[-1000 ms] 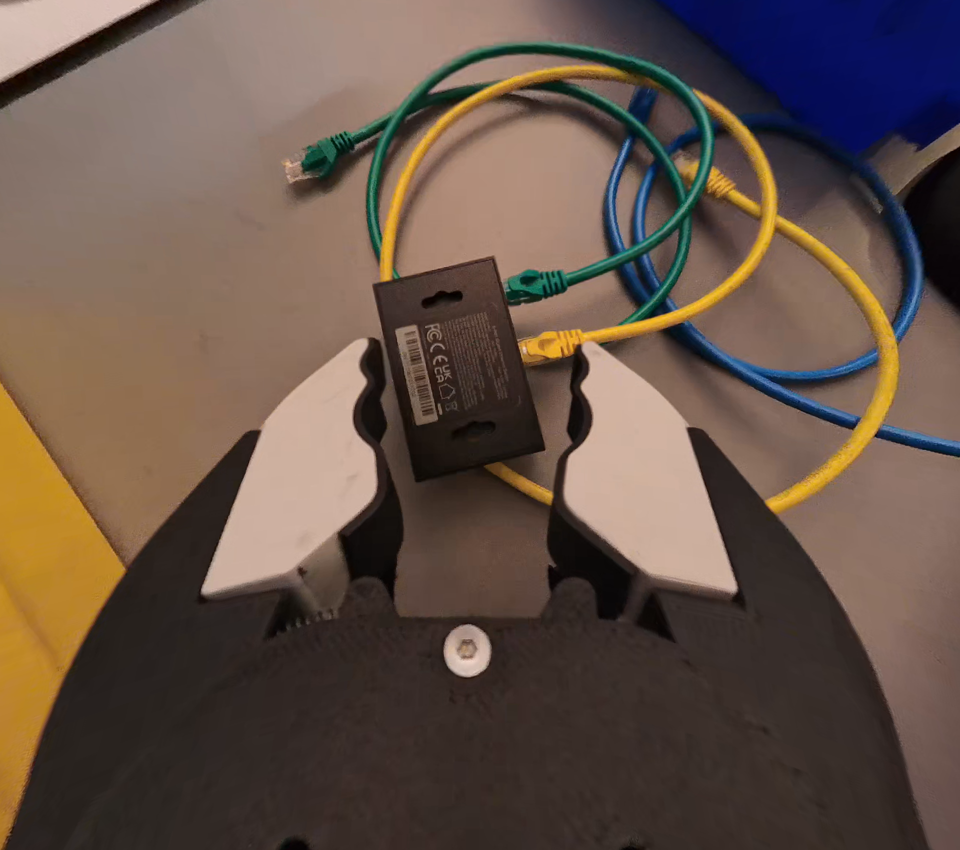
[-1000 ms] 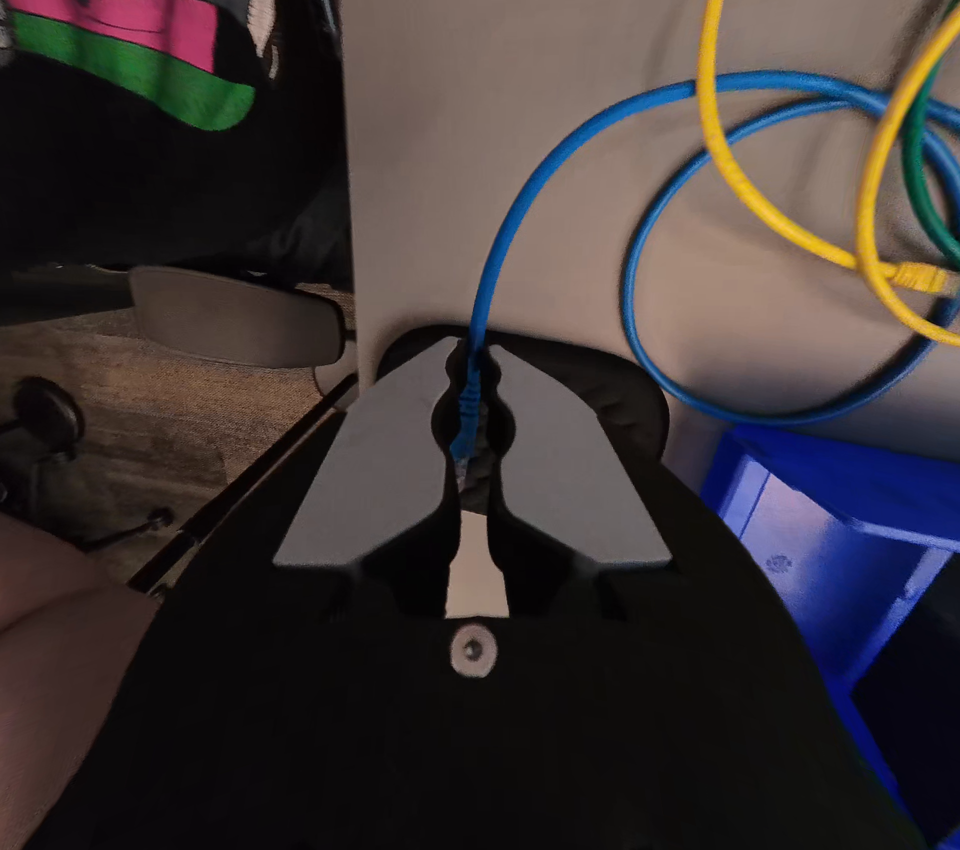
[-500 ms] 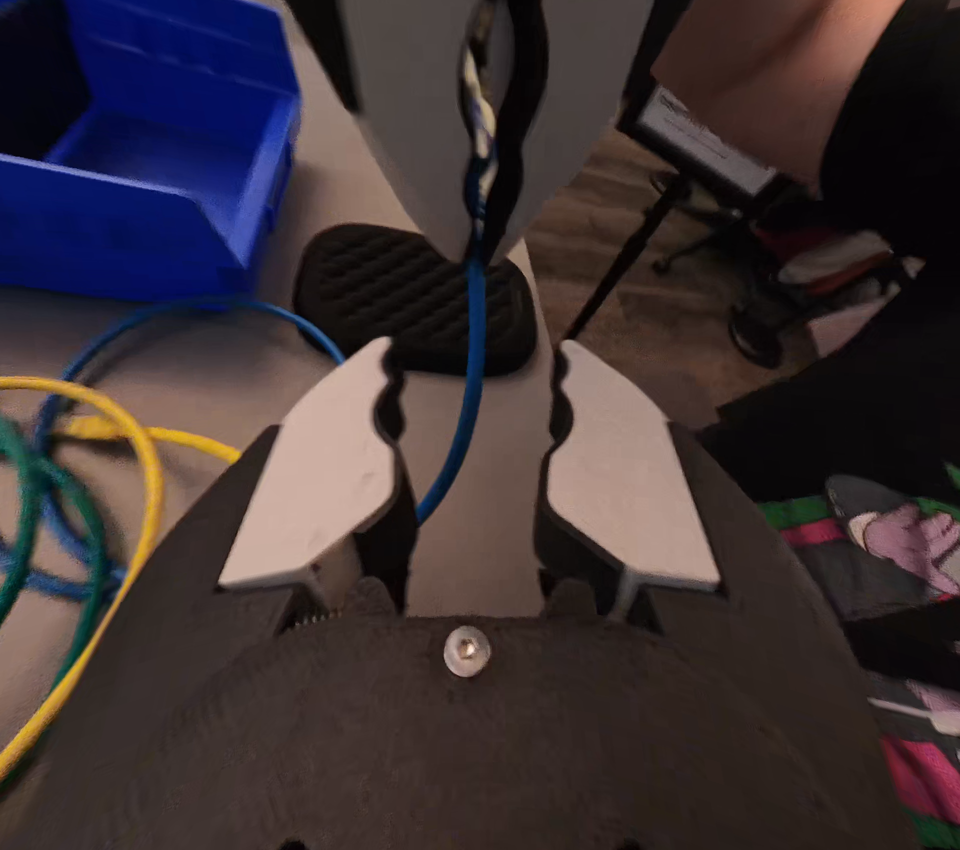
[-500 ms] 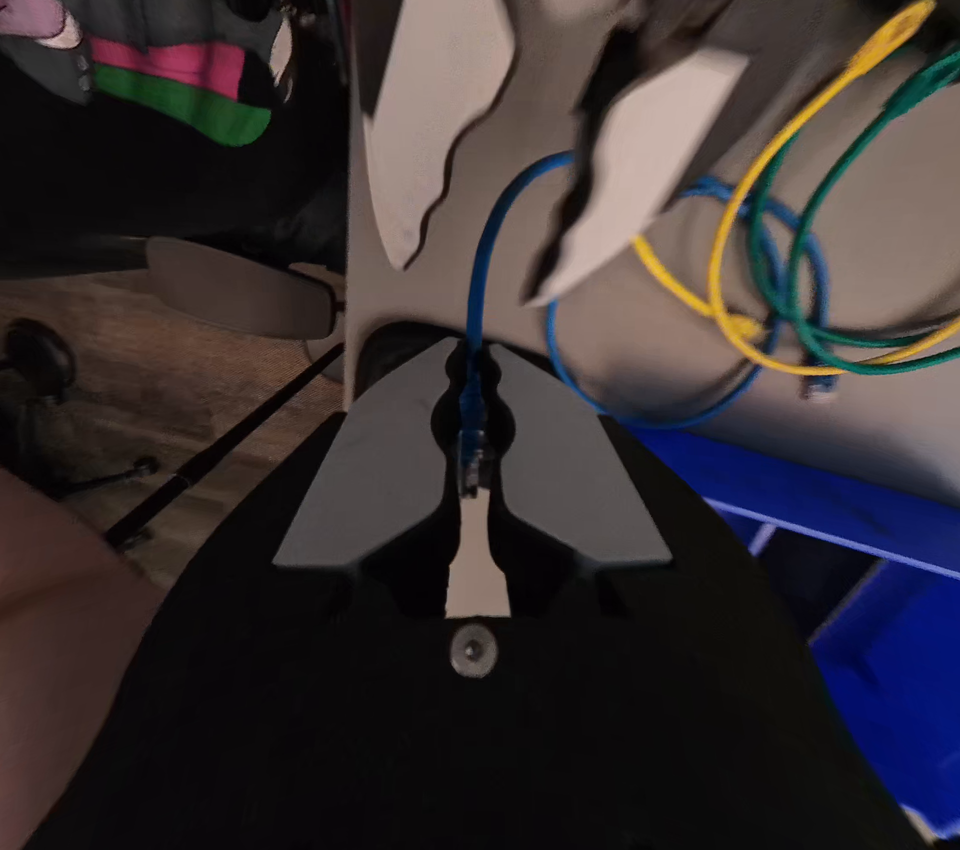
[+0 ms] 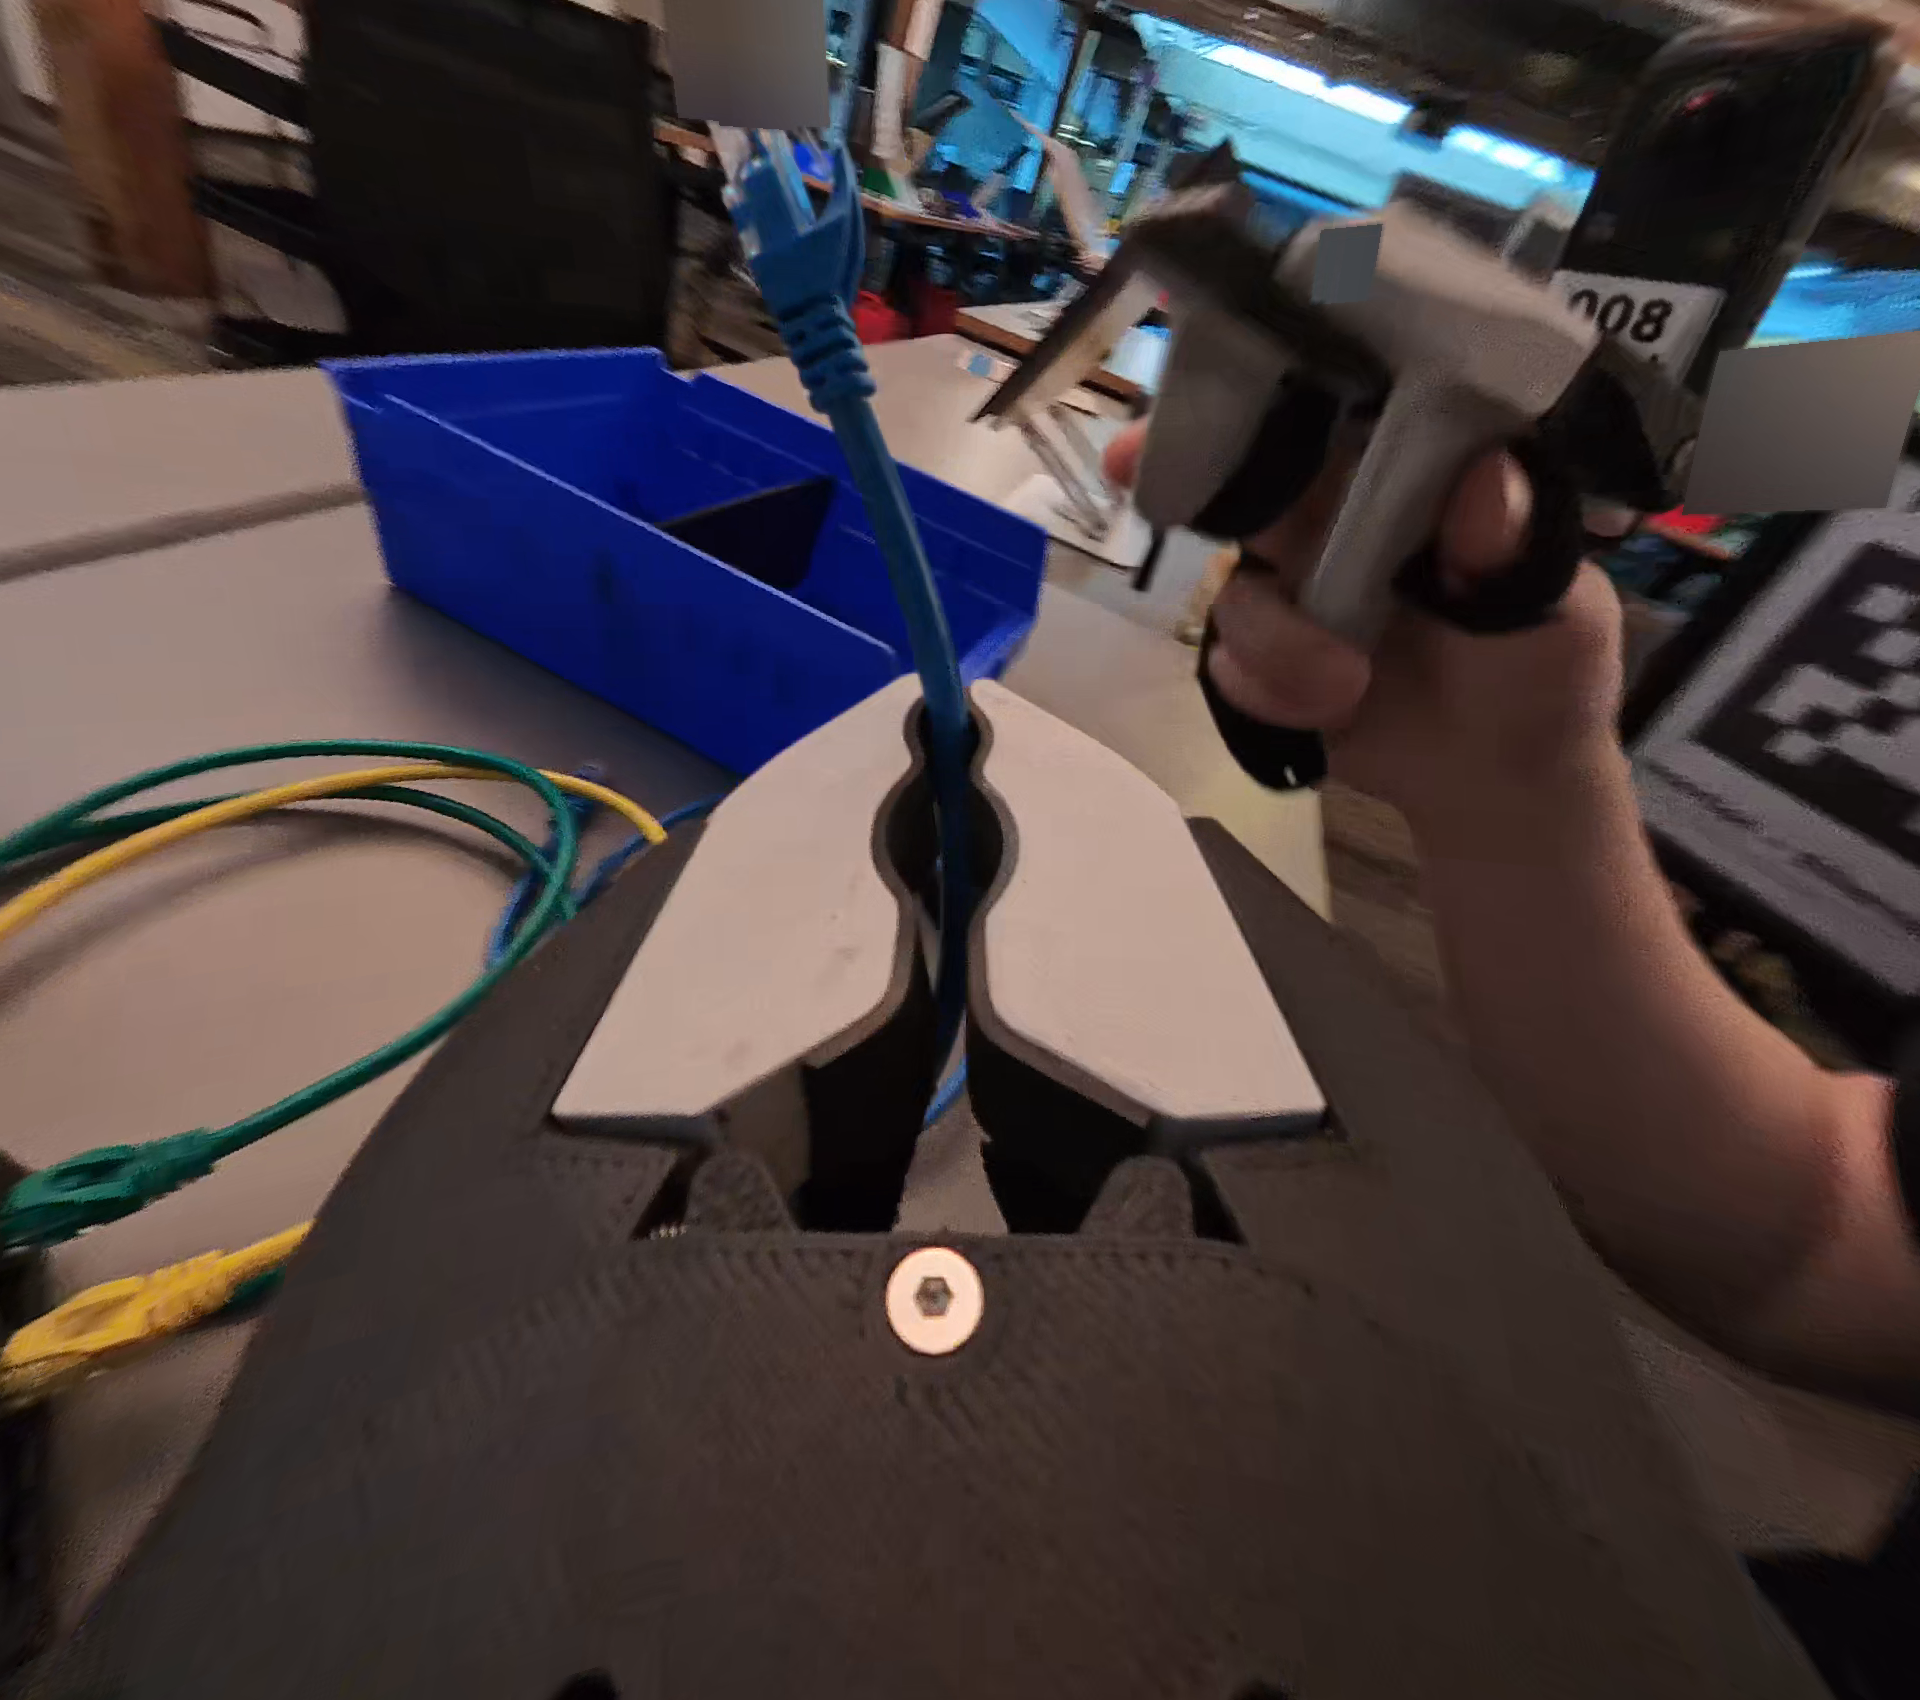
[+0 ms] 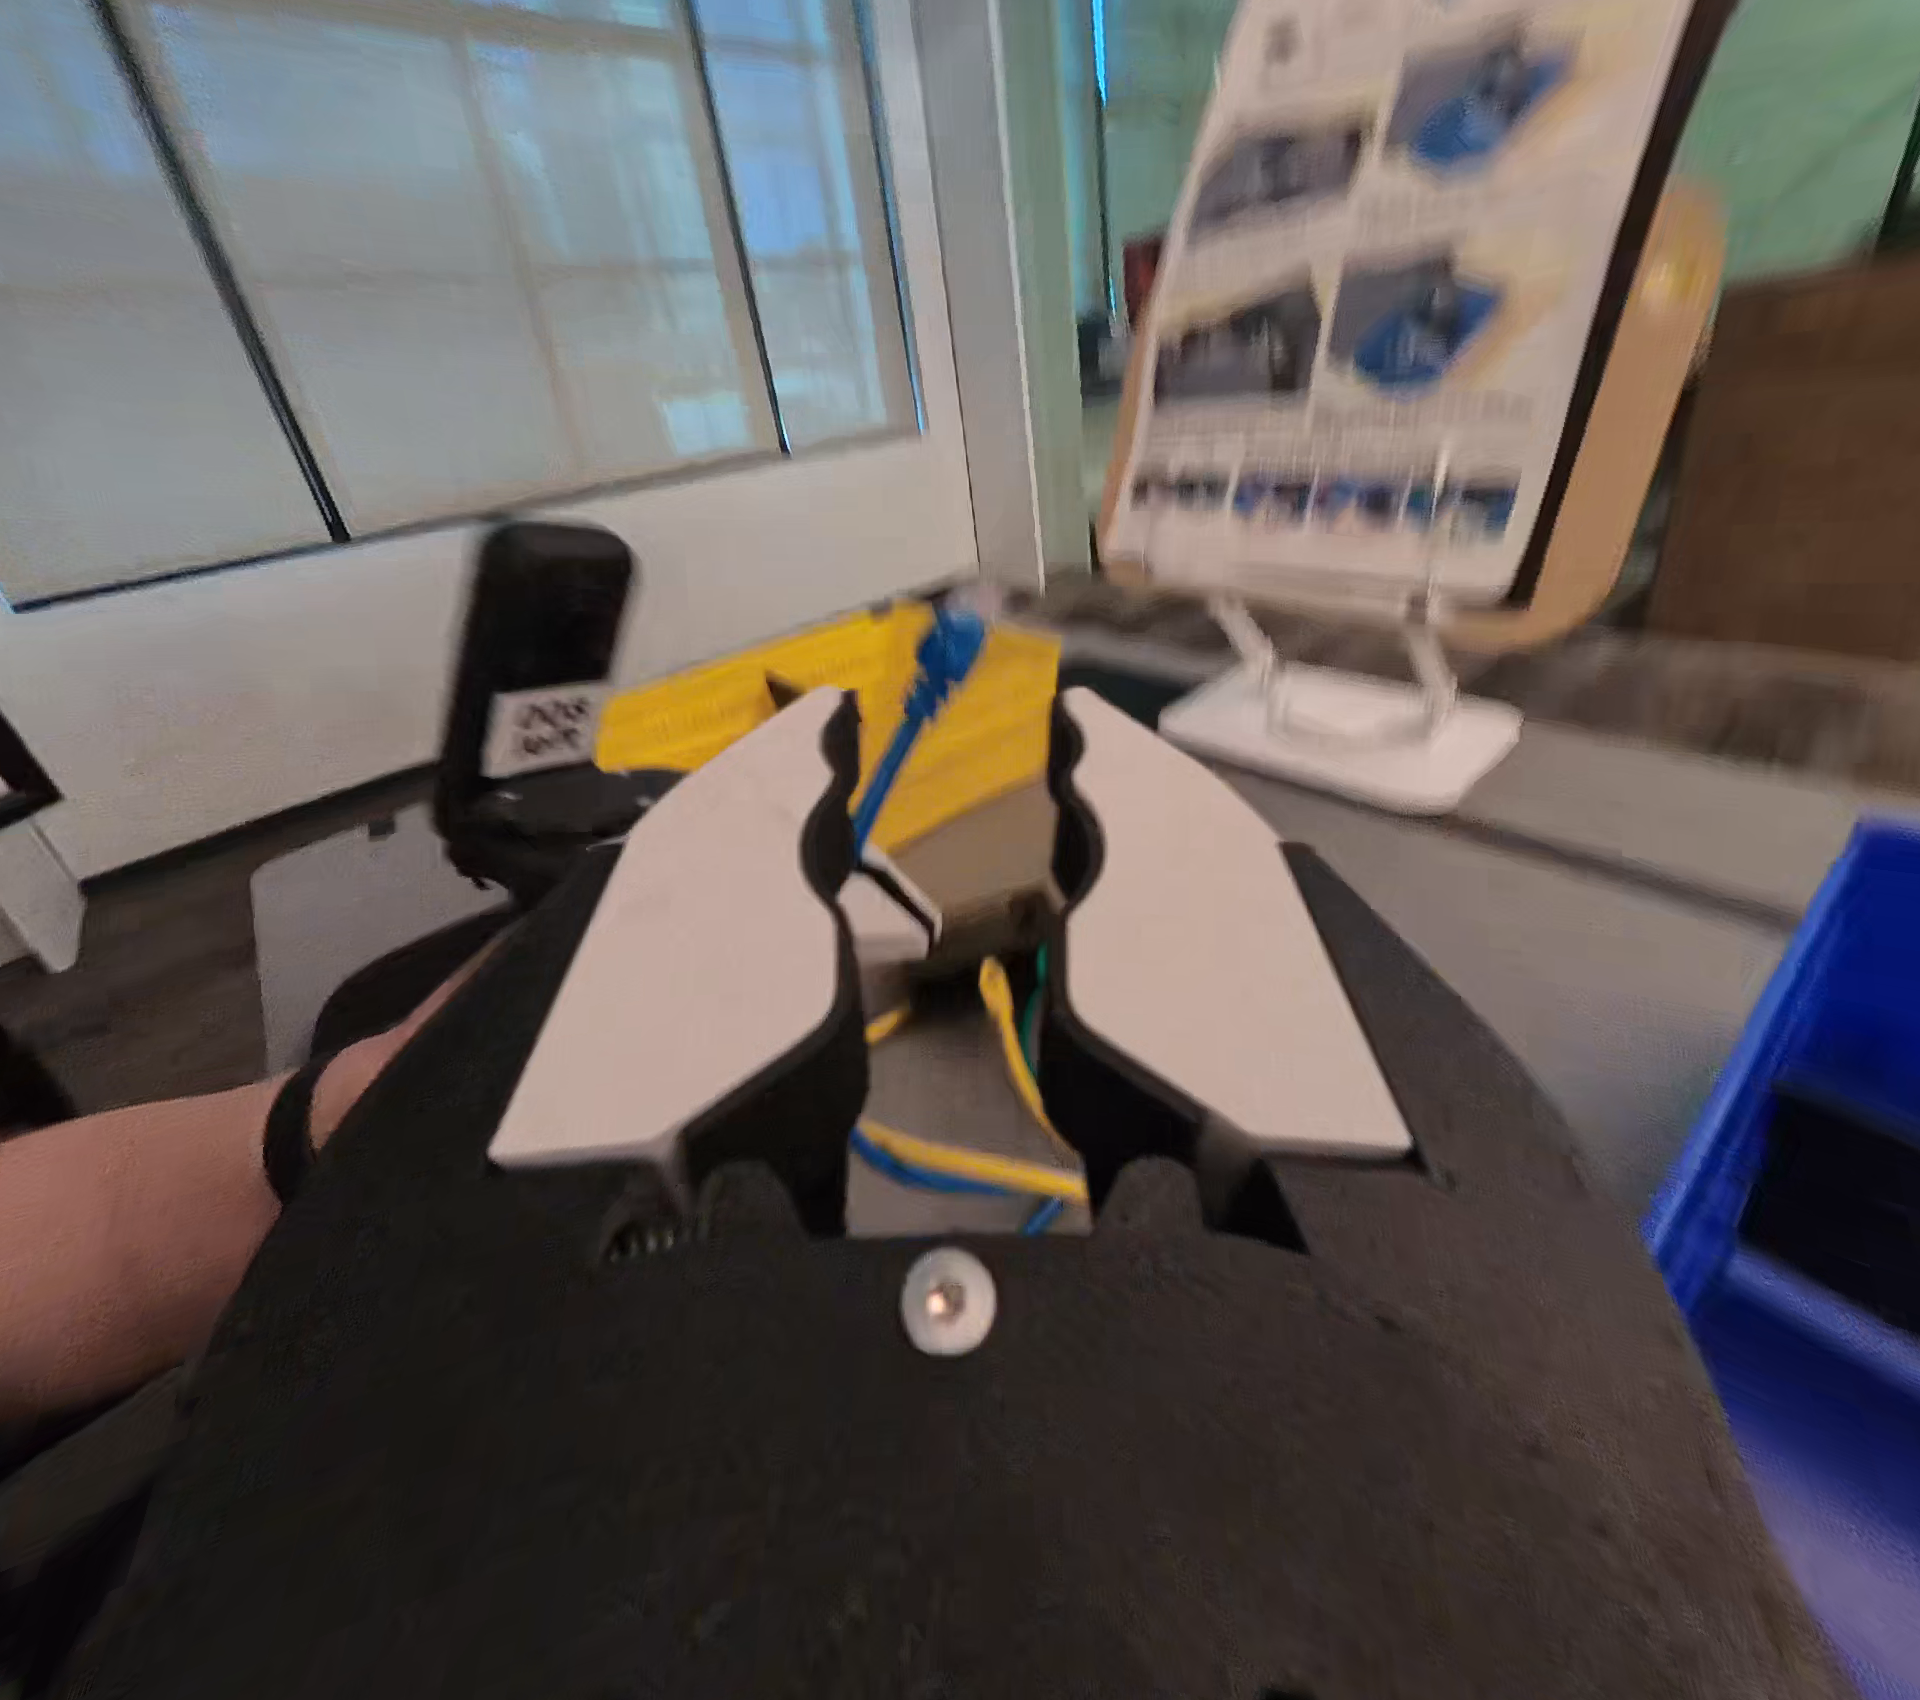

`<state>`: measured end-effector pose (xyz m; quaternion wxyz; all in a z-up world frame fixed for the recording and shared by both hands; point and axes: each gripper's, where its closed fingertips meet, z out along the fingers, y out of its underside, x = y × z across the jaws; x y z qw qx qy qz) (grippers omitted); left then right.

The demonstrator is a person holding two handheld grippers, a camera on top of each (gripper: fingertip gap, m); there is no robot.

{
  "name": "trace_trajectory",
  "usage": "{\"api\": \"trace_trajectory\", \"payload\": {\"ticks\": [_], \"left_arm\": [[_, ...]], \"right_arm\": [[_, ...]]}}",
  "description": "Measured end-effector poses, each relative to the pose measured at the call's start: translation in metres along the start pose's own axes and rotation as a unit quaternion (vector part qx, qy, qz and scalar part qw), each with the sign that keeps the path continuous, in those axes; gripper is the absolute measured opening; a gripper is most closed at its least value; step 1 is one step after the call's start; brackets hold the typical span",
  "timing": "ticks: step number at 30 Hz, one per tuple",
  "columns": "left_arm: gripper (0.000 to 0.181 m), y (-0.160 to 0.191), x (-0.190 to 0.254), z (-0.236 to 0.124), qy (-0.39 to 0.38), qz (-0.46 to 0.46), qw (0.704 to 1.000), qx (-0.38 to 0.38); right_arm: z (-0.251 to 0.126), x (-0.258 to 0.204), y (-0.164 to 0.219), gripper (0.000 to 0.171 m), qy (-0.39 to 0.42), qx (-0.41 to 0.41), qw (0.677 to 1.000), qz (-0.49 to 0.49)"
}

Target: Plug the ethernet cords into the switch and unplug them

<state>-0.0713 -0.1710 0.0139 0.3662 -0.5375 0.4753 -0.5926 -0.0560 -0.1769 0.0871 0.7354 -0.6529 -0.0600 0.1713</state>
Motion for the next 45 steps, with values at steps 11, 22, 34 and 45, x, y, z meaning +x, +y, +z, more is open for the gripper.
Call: {"api": "trace_trajectory", "payload": {"ticks": [11,22,34,45], "left_arm": [[0.047,-0.019,-0.005,-0.023,-0.102,0.092,0.989,0.045],[0.016,-0.038,0.014,-0.021,0.028,0.005,0.994,-0.103],[0.016,-0.106,0.021,0.017,-0.002,0.048,0.996,-0.078],[0.015,-0.174,0.033,-0.027,-0.045,0.102,0.993,-0.024]], "right_arm": [[0.025,-0.005,0.045,0.01,-0.026,-0.166,0.985,-0.042],[0.029,-0.036,0.063,0.016,-0.086,-0.24,0.939,-0.23],[0.052,-0.088,0.057,0.037,-0.025,0.09,0.996,0.009],[0.063,-0.045,-0.001,0.047,-0.003,0.28,0.96,0.002]]}}
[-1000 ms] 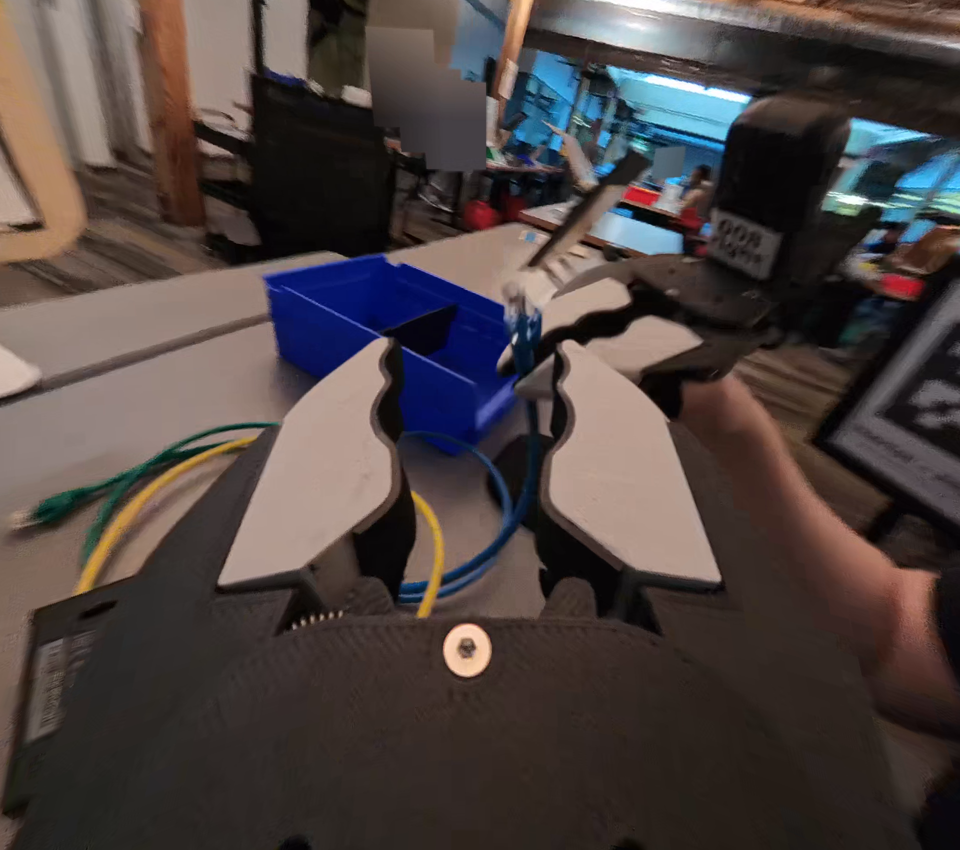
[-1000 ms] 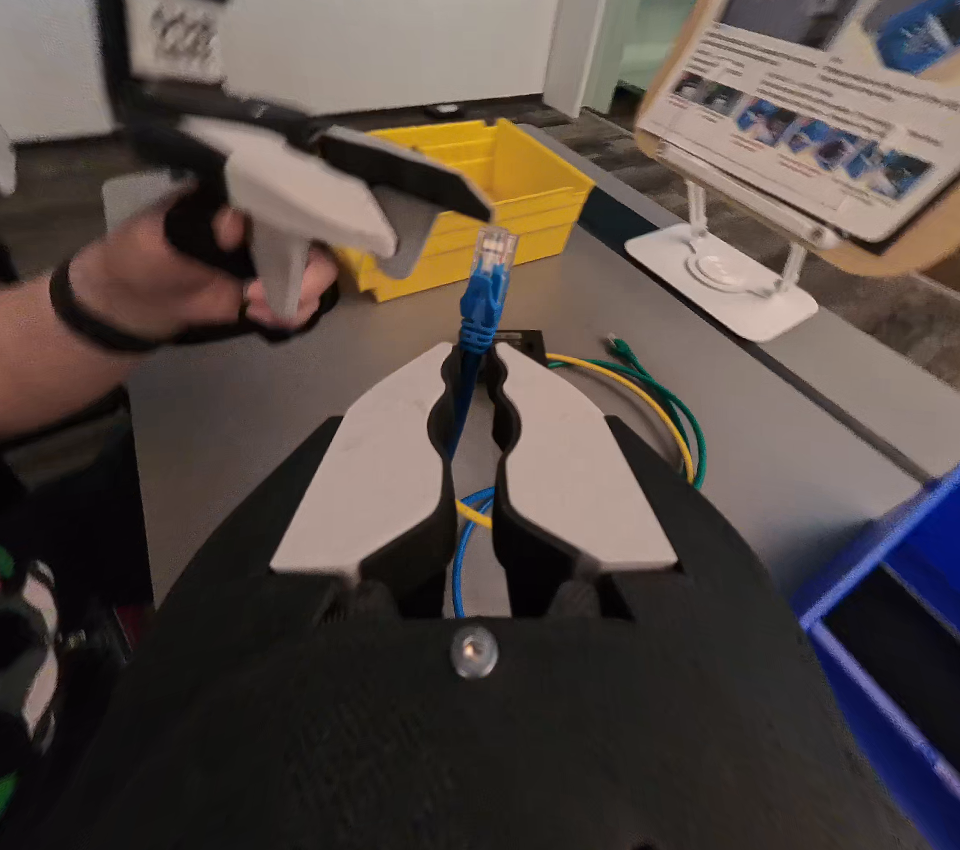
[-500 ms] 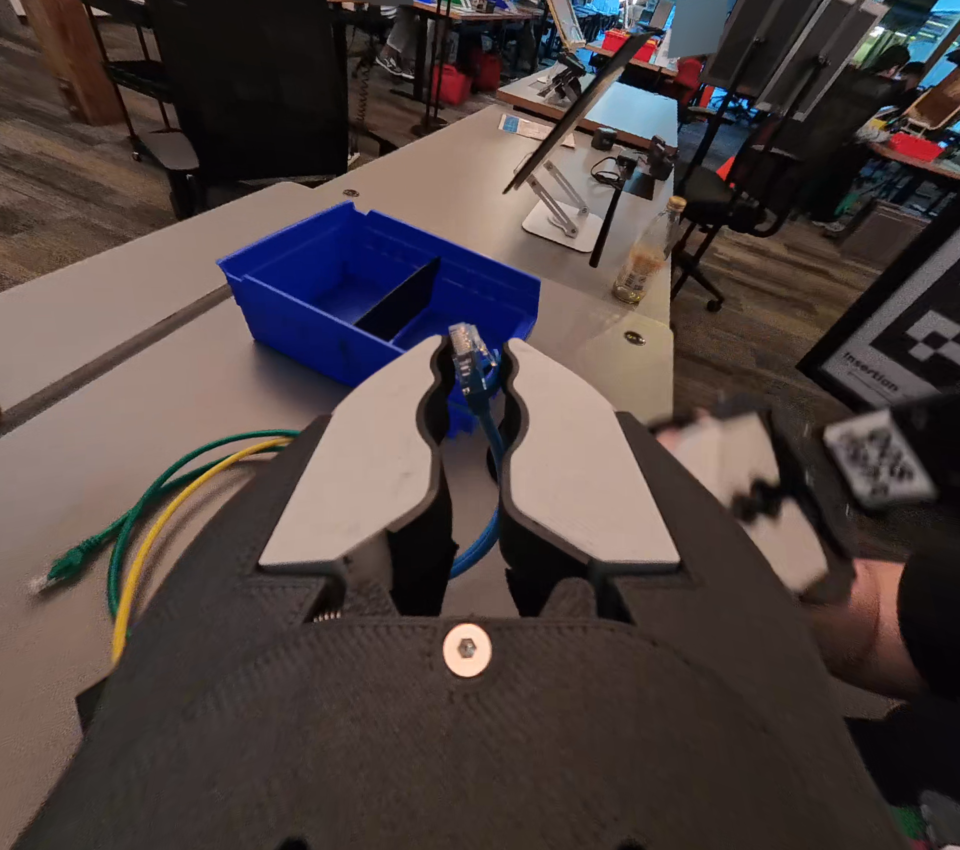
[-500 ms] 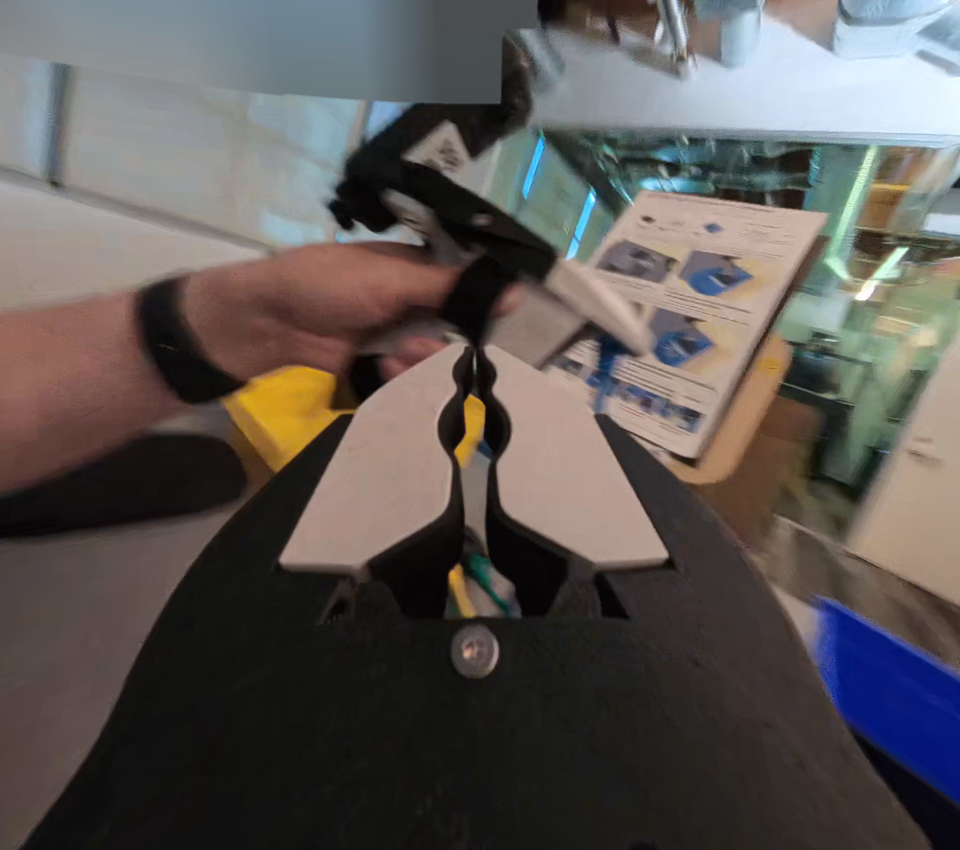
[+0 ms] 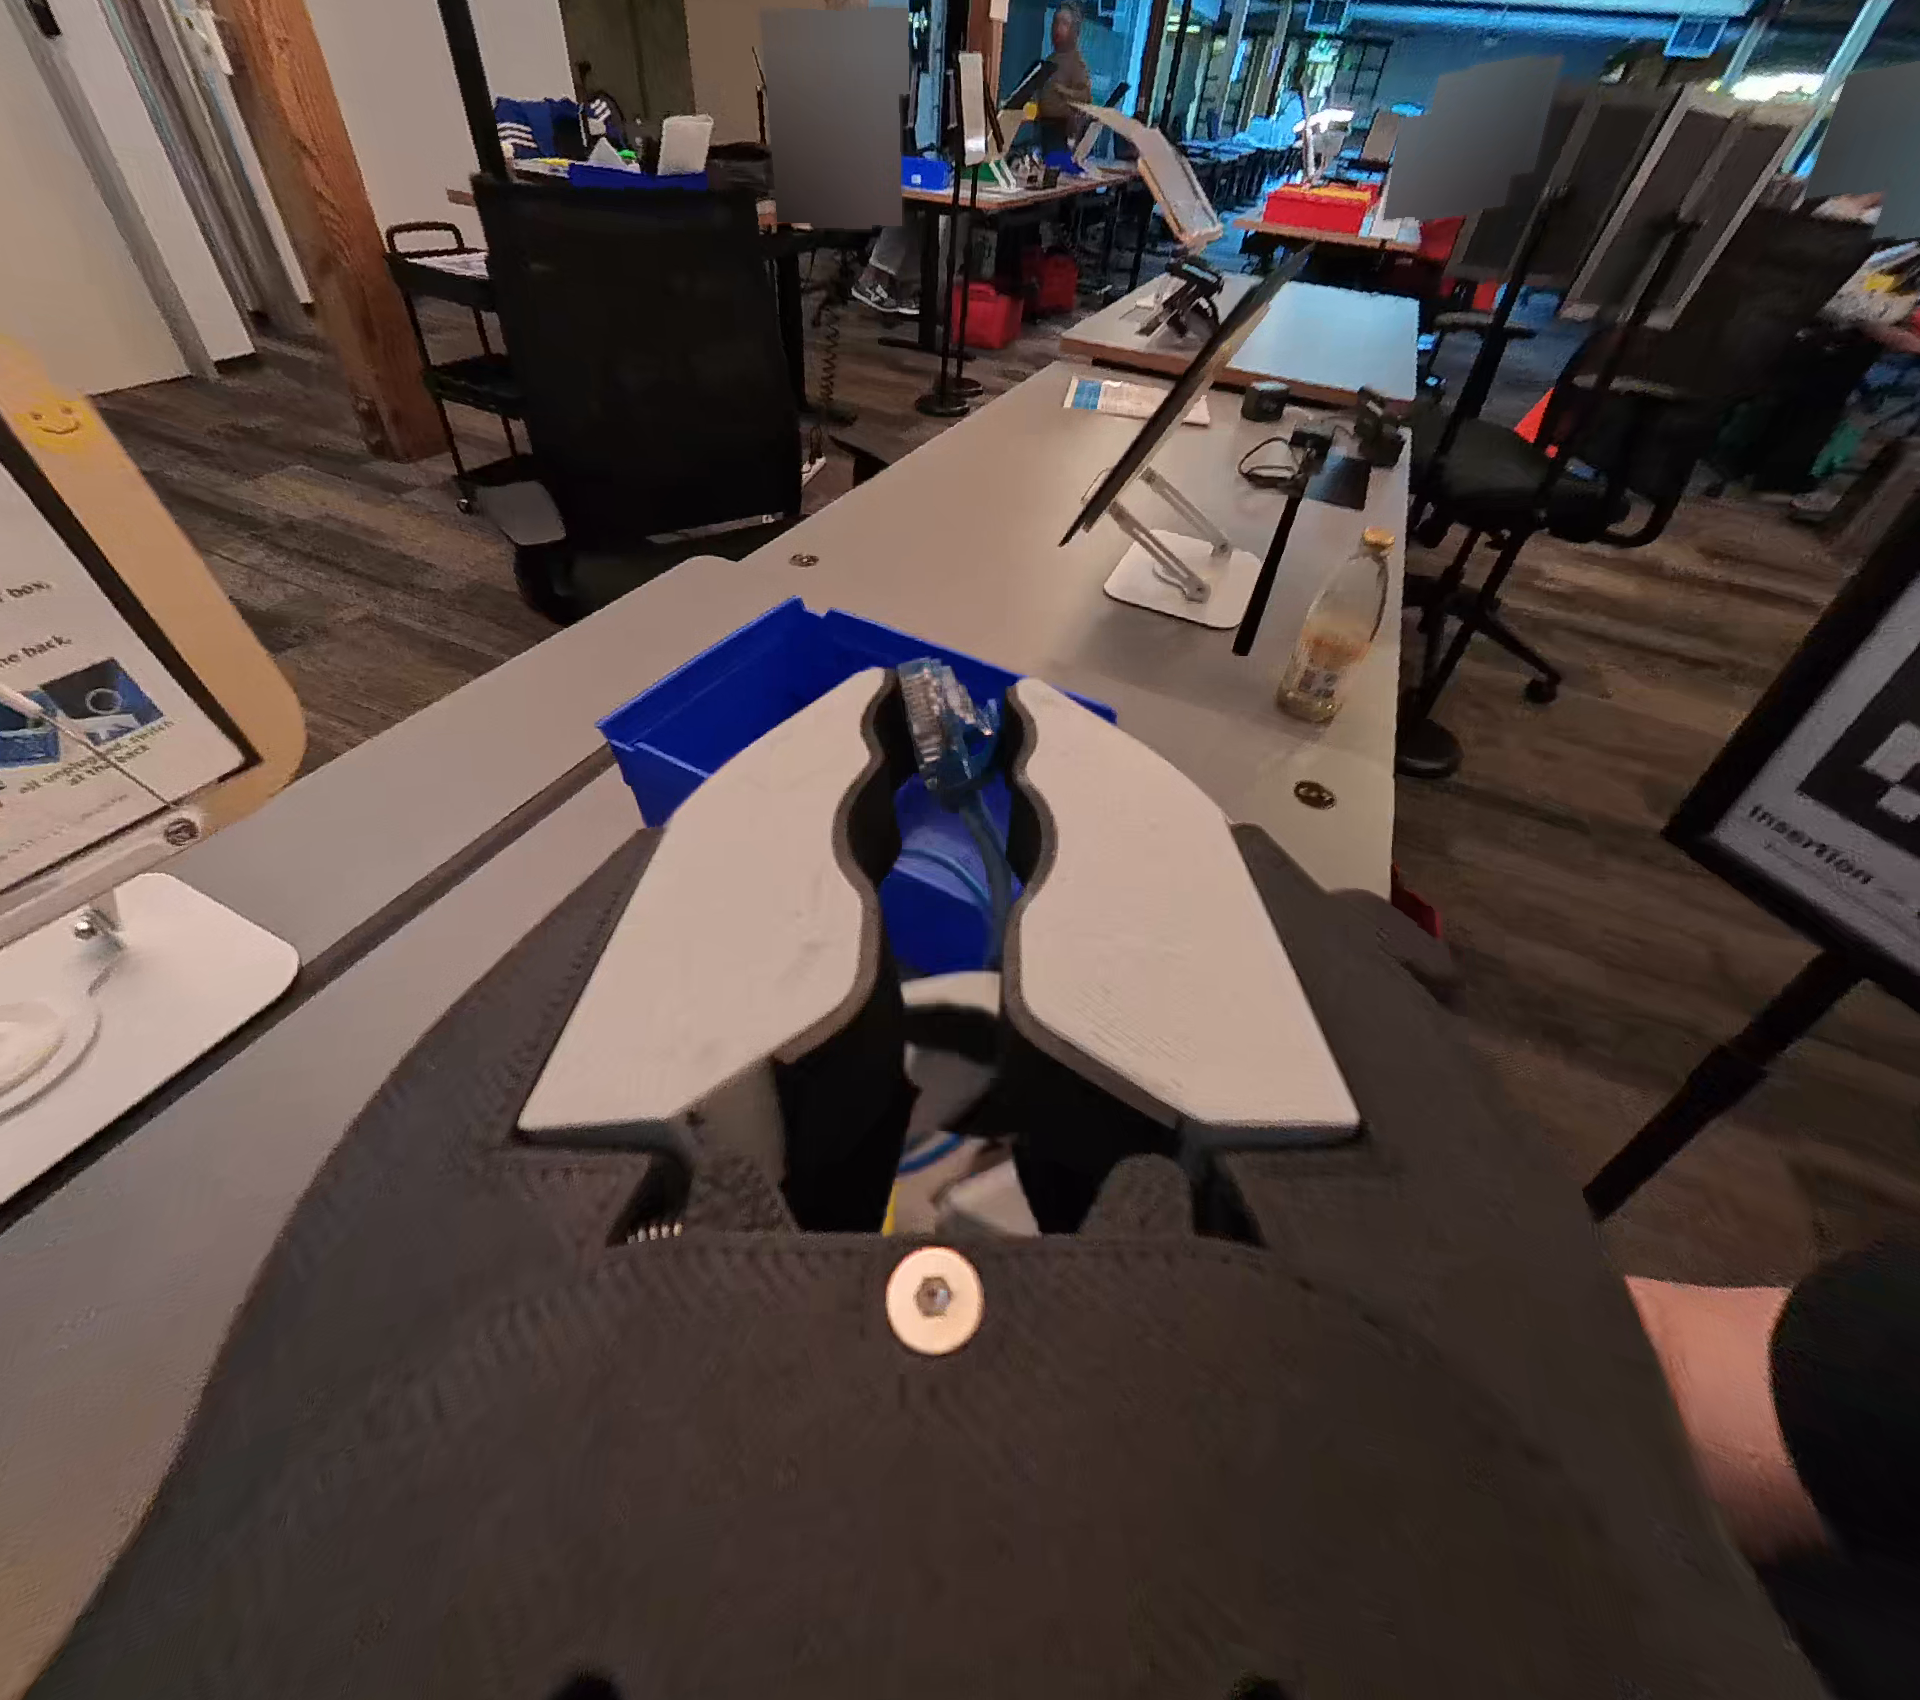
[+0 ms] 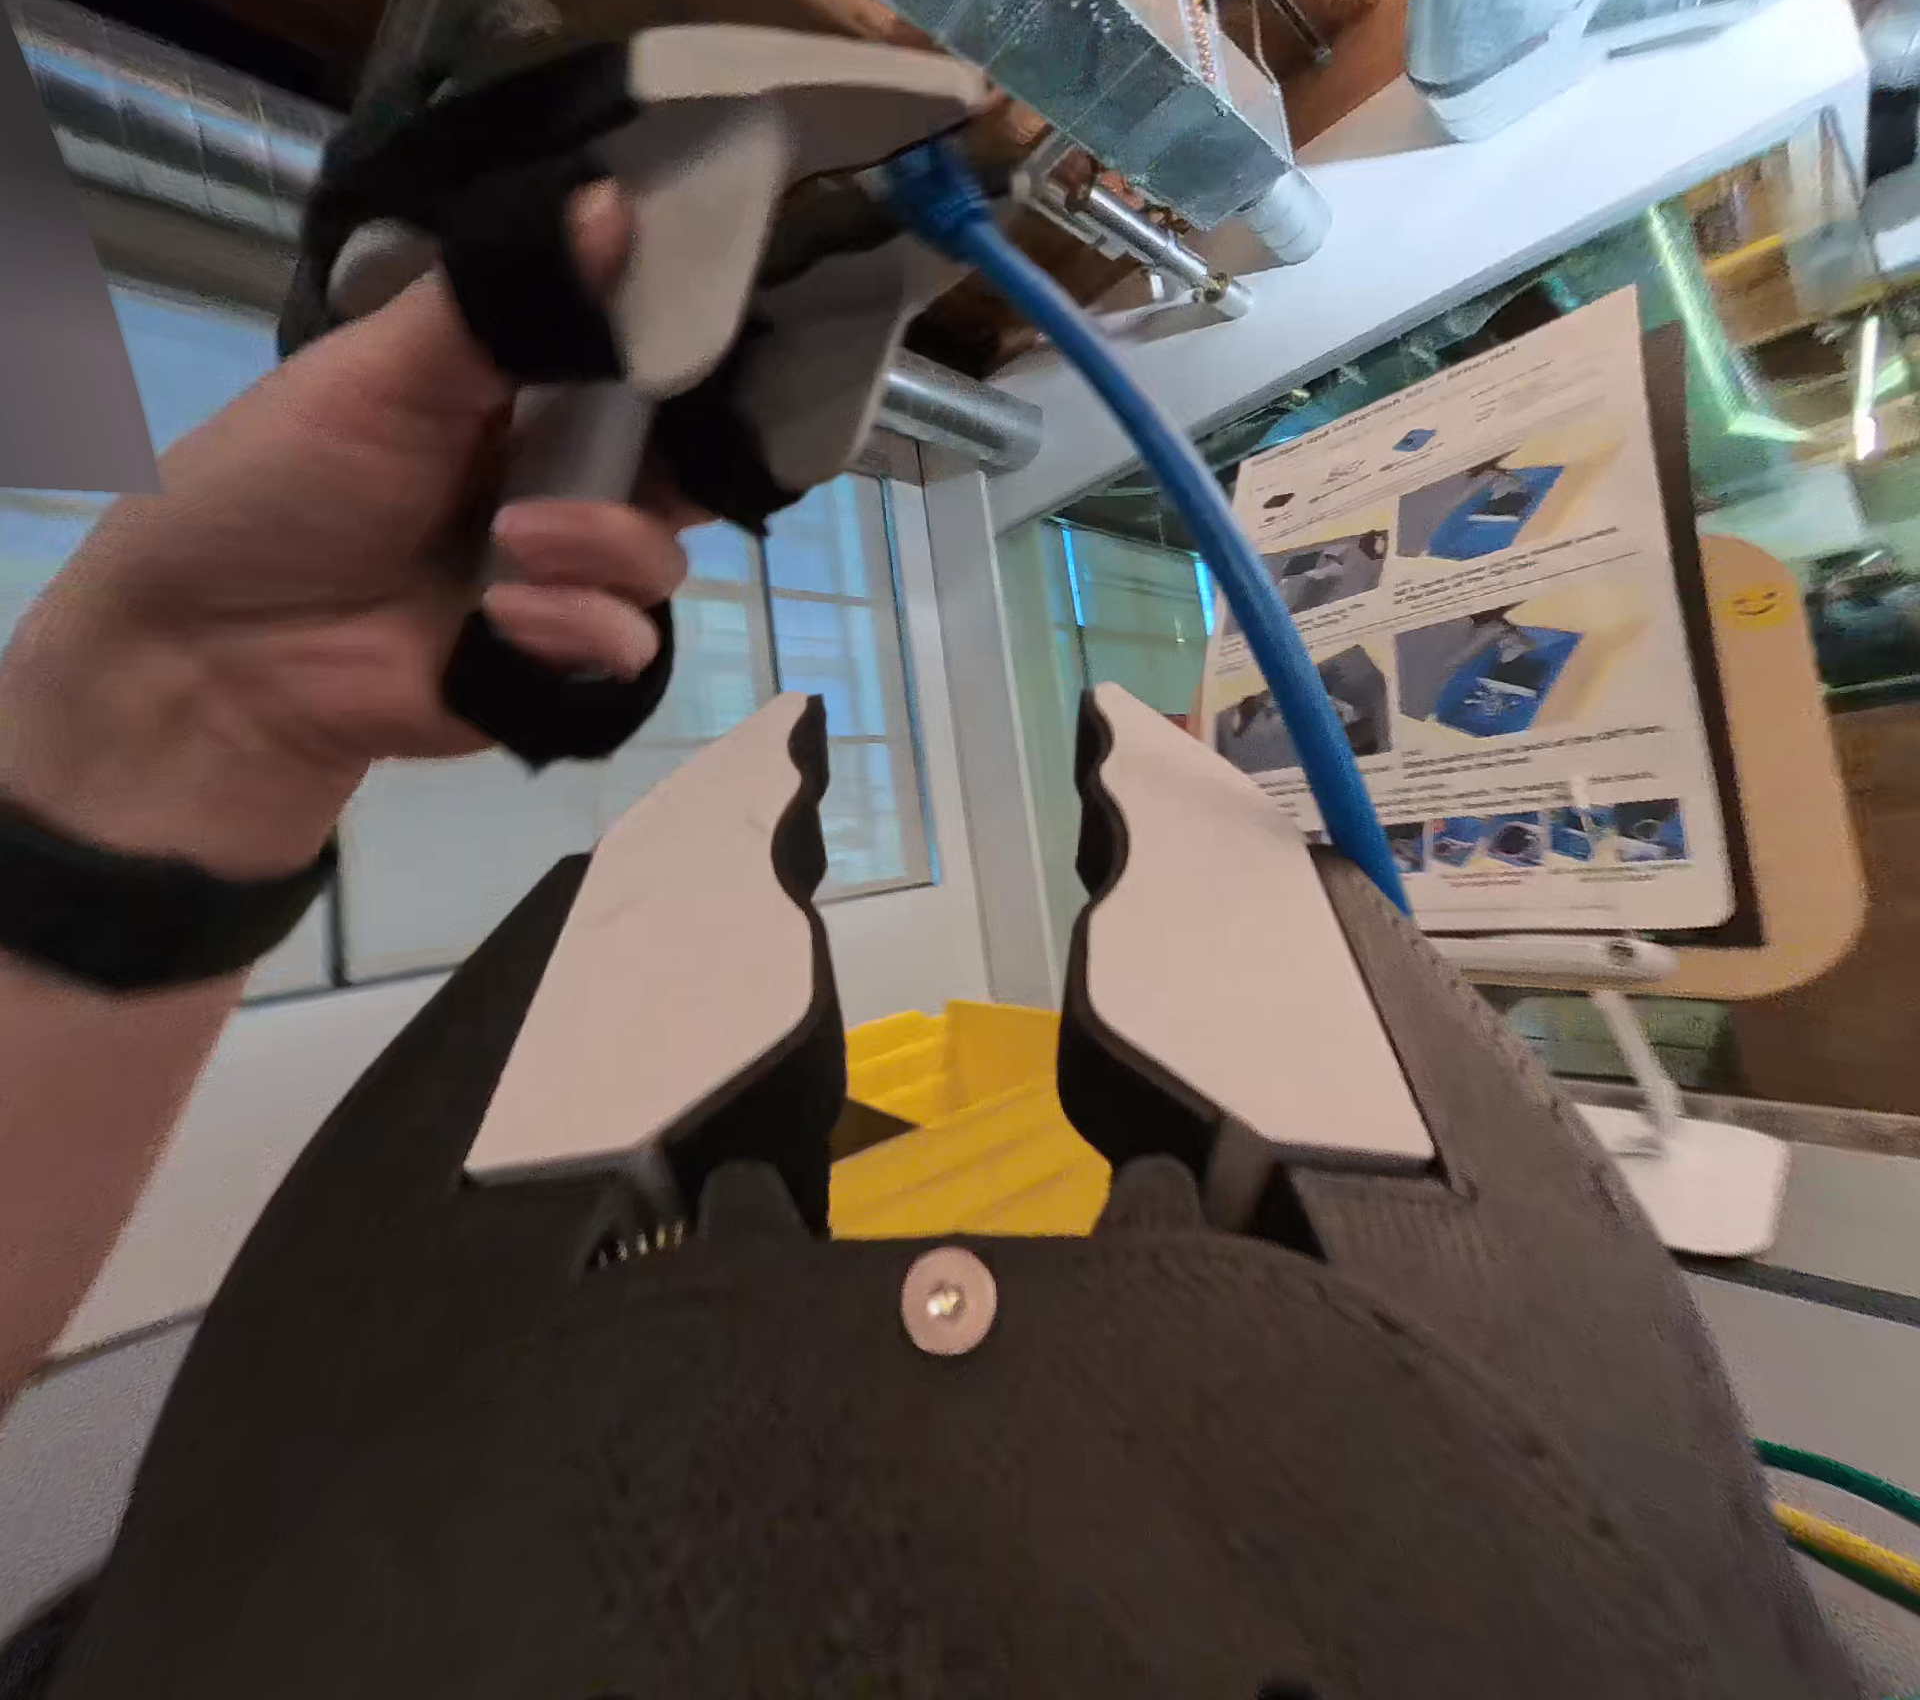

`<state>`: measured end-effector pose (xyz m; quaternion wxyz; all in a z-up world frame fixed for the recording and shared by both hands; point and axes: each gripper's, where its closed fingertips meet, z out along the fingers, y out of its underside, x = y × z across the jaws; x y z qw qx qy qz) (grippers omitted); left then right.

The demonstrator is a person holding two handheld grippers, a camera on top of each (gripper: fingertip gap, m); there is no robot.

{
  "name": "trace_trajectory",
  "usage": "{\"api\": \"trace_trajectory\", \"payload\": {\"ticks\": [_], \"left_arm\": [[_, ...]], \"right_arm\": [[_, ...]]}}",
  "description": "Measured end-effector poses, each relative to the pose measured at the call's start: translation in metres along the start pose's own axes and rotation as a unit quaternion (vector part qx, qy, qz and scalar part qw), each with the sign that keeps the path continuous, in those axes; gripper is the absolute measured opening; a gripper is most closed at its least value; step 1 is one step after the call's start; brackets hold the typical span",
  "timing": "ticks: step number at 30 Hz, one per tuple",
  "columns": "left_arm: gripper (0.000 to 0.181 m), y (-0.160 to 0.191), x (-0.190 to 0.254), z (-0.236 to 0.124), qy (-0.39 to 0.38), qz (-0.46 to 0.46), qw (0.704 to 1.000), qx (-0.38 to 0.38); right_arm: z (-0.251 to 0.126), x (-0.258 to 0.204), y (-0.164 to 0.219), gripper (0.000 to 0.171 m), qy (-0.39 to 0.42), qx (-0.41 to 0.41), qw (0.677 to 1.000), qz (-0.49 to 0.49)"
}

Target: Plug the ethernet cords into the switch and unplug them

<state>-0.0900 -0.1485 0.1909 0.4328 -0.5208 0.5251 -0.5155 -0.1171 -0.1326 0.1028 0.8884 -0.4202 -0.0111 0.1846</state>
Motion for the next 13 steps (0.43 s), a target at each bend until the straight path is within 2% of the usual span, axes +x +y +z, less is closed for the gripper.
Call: {"api": "trace_trajectory", "payload": {"ticks": [4,6,8,13], "left_arm": [[0.016,-0.004,0.023,-0.004,0.085,-0.078,0.993,0.029],[0.015,-0.004,0.019,-0.007,0.076,-0.084,0.993,0.039],[0.016,-0.001,0.006,-0.014,0.043,-0.069,0.996,0.039],[0.015,0.011,-0.001,-0.026,0.081,-0.126,0.988,0.018]], "right_arm": [[0.031,0.004,-0.02,0.051,-0.026,0.046,0.993,0.102],[0.036,0.001,-0.038,0.049,-0.069,0.095,0.988,0.1],[0.026,-0.008,-0.063,0.042,-0.107,0.152,0.982,0.032],[0.026,-0.024,-0.072,0.033,-0.147,0.104,0.974,-0.135]]}}
